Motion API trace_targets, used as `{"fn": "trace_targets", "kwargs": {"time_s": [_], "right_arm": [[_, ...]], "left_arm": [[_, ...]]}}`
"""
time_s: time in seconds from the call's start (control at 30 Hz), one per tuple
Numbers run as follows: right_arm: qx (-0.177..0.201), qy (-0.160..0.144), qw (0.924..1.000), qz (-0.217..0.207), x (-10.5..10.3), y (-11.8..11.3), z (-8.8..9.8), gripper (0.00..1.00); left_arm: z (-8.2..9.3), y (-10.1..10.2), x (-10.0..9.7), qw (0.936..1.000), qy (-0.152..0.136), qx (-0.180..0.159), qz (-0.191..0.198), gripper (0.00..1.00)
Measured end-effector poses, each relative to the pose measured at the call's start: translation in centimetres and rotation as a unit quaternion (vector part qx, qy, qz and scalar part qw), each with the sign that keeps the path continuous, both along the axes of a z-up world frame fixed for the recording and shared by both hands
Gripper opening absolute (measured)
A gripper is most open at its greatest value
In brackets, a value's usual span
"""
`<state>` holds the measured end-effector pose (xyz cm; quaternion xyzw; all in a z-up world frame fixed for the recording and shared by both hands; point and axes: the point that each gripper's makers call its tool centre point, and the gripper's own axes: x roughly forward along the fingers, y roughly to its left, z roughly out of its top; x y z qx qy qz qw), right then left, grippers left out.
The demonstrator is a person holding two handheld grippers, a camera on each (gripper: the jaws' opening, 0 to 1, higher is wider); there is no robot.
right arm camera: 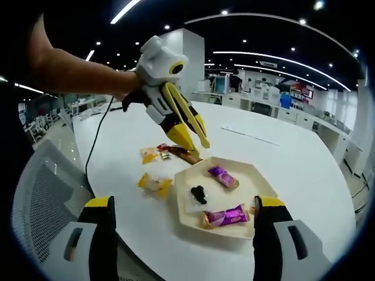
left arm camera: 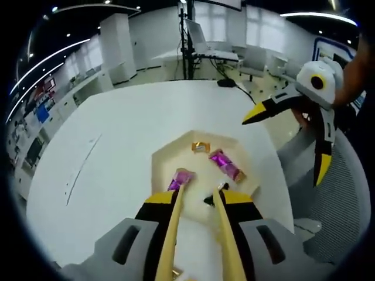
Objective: Place the target food into the container with the food tongs after gripping and lifting it, then release it inside without dropping or visibly crushing the food.
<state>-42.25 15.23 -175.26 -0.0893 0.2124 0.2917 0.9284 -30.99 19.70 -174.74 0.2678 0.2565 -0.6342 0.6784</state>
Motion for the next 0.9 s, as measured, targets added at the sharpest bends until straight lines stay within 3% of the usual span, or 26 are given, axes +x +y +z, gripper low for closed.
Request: {"fn": "trace_targets", "kwargs": {"time_s": [0.33,0.9], "right_arm": [[0.001,0.002,1.0000,0.002,0.0,0.1,-0.1,0.96],[0.002,0.002,1.0000,0.003,0.0,0.1,-0.1,0.97]], "left_arm": [[0.3,1.9,0.8,0.9998,-0.005,-0.004,0.016,0.26],[-1.2,7.0,2.2,0.9995,-0.016,0.003,0.028,0.26]]}}
